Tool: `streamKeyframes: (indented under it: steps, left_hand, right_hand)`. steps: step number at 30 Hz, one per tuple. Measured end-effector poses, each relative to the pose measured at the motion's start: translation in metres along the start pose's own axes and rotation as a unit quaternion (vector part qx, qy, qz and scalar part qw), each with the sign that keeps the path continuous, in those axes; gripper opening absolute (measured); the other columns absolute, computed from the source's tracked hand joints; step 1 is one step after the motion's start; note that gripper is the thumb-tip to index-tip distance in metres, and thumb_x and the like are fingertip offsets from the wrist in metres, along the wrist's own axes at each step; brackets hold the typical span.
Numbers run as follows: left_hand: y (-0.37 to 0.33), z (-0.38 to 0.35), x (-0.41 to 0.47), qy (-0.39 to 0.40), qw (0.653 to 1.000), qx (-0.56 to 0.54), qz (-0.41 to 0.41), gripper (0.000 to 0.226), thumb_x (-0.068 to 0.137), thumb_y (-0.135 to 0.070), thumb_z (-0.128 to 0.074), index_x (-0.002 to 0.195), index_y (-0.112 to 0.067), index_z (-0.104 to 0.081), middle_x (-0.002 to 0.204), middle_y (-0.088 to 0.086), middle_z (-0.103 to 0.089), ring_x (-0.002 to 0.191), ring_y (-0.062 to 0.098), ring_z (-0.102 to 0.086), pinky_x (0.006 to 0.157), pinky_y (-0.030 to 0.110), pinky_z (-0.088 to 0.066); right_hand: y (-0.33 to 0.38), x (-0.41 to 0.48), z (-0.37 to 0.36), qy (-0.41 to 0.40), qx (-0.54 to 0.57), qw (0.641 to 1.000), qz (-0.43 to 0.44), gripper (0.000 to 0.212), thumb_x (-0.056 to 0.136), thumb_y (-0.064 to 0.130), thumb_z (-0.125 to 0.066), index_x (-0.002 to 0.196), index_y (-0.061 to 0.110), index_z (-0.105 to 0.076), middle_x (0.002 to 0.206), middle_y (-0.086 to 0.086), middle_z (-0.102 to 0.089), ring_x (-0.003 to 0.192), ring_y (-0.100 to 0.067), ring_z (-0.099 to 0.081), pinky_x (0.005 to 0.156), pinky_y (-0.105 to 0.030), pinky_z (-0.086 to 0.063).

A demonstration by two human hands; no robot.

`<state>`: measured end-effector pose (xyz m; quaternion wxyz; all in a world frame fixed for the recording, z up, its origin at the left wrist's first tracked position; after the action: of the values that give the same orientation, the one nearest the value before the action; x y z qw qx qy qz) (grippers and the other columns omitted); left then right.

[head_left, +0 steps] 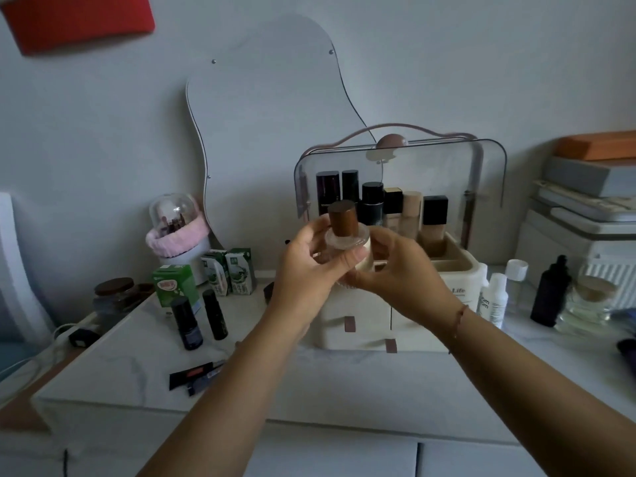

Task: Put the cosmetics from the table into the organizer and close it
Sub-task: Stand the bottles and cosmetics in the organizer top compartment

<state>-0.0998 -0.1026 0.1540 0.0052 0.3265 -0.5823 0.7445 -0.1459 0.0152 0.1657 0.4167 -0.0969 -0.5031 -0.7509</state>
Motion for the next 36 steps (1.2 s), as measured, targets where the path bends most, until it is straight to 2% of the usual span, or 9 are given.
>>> streamKeyframes:
  steps: [3, 9, 11, 17, 20, 25, 29, 34, 36]
  left_hand:
    - [0.013, -0.018, 0.009, 0.029, 0.995, 0.097, -0.003, 0.063, 0.075, -0.056, -0.066, 0.131, -0.034, -0.047, 0.125, -0.017, -0.059, 0.117, 0.003, -0.052, 0.096, 0.029, -0.041]
    - [0.038, -0.035, 0.0, 0.021, 0.943, 0.31, -0.12, 0.025, 0.081, -0.029, -0.068, 0.106, -0.027, -0.069, 0.105, -0.017, -0.064, 0.117, 0.003, -0.046, 0.106, 0.018, -0.022]
    - [0.039, -0.035, -0.004, 0.0, 0.927, 0.343, -0.151, 0.025, 0.08, -0.029, -0.069, 0.105, -0.027, -0.069, 0.106, -0.012, -0.068, 0.111, 0.011, -0.053, 0.095, 0.011, -0.018]
    - [0.039, -0.037, -0.004, 0.0, 0.924, 0.35, -0.157, 0.027, 0.082, -0.032, -0.063, 0.108, -0.028, -0.066, 0.107, -0.01, -0.067, 0.105, 0.011, -0.053, 0.089, 0.019, -0.022]
    - [0.04, -0.037, -0.005, -0.002, 0.924, 0.349, -0.159, 0.026, 0.083, -0.031, -0.064, 0.109, -0.029, -0.066, 0.107, -0.01, -0.067, 0.105, 0.011, -0.052, 0.088, 0.019, -0.024]
    - [0.039, -0.036, -0.006, -0.002, 0.924, 0.347, -0.16, 0.026, 0.083, -0.03, -0.065, 0.109, -0.028, -0.065, 0.109, -0.01, -0.067, 0.107, 0.012, -0.052, 0.091, 0.006, -0.014]
    - [0.039, -0.038, -0.005, 0.004, 0.923, 0.35, -0.163, 0.026, 0.081, -0.028, -0.068, 0.108, -0.026, -0.067, 0.108, -0.01, -0.068, 0.106, 0.012, -0.054, 0.089, 0.018, -0.023]
    - [0.039, -0.036, -0.004, -0.001, 0.923, 0.346, -0.168, 0.027, 0.081, -0.034, -0.064, 0.107, -0.027, -0.068, 0.105, -0.012, -0.067, 0.102, 0.009, -0.053, 0.09, 0.03, -0.032]
    - [0.039, -0.037, -0.003, 0.002, 0.924, 0.343, -0.169, 0.03, 0.081, -0.041, -0.06, 0.106, -0.027, -0.067, 0.104, -0.017, -0.064, 0.099, 0.006, -0.05, 0.091, 0.032, -0.034]
  right_hand:
    - [-0.03, 0.011, 0.021, -0.05, -0.001, 0.997, -0.053, 0.03, 0.068, 0.038, -0.076, 0.09, 0.033, -0.056, 0.073, 0.007, -0.063, 0.065, 0.002, -0.06, 0.055, -0.016, -0.05]
    - [-0.093, 0.044, 0.04, -0.111, -0.038, 0.98, -0.162, 0.053, 0.069, 0.025, -0.08, 0.117, 0.015, -0.059, 0.105, -0.003, -0.066, 0.096, -0.018, -0.062, 0.085, -0.034, -0.055]
    - [-0.102, 0.054, 0.036, -0.107, -0.052, 0.978, -0.171, 0.053, 0.069, 0.025, -0.08, 0.117, 0.016, -0.059, 0.104, -0.001, -0.066, 0.096, -0.018, -0.062, 0.085, -0.035, -0.054]
    - [-0.119, 0.065, 0.023, -0.083, -0.106, 0.971, -0.198, 0.029, 0.069, 0.024, -0.079, 0.088, 0.019, -0.057, 0.072, 0.009, -0.058, 0.067, -0.007, -0.055, 0.061, -0.022, -0.044]
    - [-0.123, 0.065, 0.016, -0.048, -0.131, 0.966, -0.216, 0.032, 0.068, 0.026, -0.08, 0.071, 0.023, -0.048, 0.072, 0.004, -0.059, 0.07, -0.014, -0.058, 0.063, -0.027, -0.048]
    - [-0.121, 0.061, 0.01, -0.006, -0.152, 0.962, -0.226, 0.032, 0.072, 0.033, -0.078, 0.07, 0.02, -0.048, 0.071, 0.001, -0.058, 0.076, -0.019, -0.059, 0.07, -0.03, -0.048]
    - [-0.108, 0.055, 0.009, 0.024, -0.174, 0.962, -0.209, 0.028, 0.076, 0.041, -0.072, 0.082, 0.017, -0.061, 0.081, -0.002, -0.065, 0.082, -0.02, -0.064, 0.07, -0.029, -0.049]
    - [-0.068, 0.013, 0.047, -0.136, -0.136, 0.979, -0.071, 0.041, 0.081, 0.038, -0.068, 0.115, 0.018, -0.056, 0.1, 0.01, -0.055, 0.089, -0.006, -0.053, 0.071, -0.016, -0.042]
    - [-0.063, -0.027, 0.081, -0.247, -0.108, 0.963, -0.013, 0.03, 0.083, 0.034, -0.067, 0.109, 0.023, -0.058, 0.1, 0.012, -0.057, 0.091, -0.004, -0.054, 0.077, -0.013, -0.043]
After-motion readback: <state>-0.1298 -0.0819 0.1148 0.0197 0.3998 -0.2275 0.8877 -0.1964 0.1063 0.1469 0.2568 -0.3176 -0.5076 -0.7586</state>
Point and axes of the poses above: each hand's wrist, its own x-axis towards the middle knuckle, its own z-axis out of the back of the hand, y = z × x, the point moved 10 cm from there along x, towards the middle knuckle
